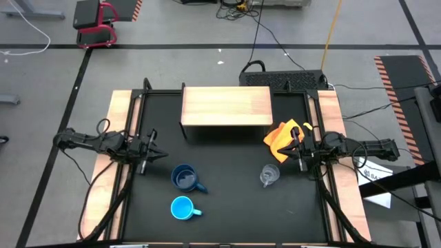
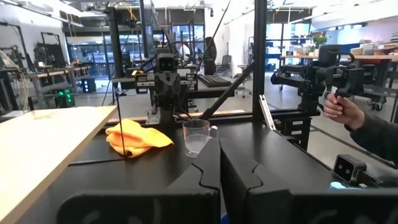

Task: Stack small to large cups/mugs on shelf
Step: Put the dark blue mug on the shelf

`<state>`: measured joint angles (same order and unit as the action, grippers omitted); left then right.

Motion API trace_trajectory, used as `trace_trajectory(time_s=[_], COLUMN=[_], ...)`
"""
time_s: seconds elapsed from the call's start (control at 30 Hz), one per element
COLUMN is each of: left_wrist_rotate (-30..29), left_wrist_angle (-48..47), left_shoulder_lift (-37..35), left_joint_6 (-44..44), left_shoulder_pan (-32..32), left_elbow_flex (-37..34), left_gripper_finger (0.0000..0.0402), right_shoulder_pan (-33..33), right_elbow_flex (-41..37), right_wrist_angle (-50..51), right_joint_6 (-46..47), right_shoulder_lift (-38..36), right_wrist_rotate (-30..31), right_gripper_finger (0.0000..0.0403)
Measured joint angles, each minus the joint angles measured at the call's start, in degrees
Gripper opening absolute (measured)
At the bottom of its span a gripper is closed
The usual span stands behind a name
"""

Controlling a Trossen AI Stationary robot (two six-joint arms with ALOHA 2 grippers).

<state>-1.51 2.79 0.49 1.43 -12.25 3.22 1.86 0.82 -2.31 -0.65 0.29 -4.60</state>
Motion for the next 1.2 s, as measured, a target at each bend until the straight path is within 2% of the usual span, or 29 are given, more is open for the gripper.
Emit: trace_trajectory(time_s=[0.4,0.97,1.1,1.2], left_wrist_rotate=[-3.31,-3.10,-3.45,-3.89], left_wrist_angle=[5.99,7.88,7.74,7.59], left_shoulder_lift=[0.00,0.00,1.24,4.95], left_joint_6=[-0.45,0.10,-1.36,-1.59], left_shoulder_pan=[0.00,0.02,0.01,0.00], left_elbow_flex=[0.02,0.02,2.09,5.33], left_gripper_finger=[0.0001,0.0000,0.0000,0.0000], right_shoulder_pan=[-0.01,-0.01,0.01,-0.01], right_elbow_flex=[0.01,0.00,0.02,0.02], right_wrist_angle=[0.10,0.39,0.42,0.42], right_joint_6=[0.44,0.46,0.48,0.48], right_shoulder_lift=[0.00,0.01,0.01,0.01], right_wrist_rotate=[0.02,0.02,0.02,0.02], right_gripper_finger=[0.0000,0.0000,0.0000,0.0000])
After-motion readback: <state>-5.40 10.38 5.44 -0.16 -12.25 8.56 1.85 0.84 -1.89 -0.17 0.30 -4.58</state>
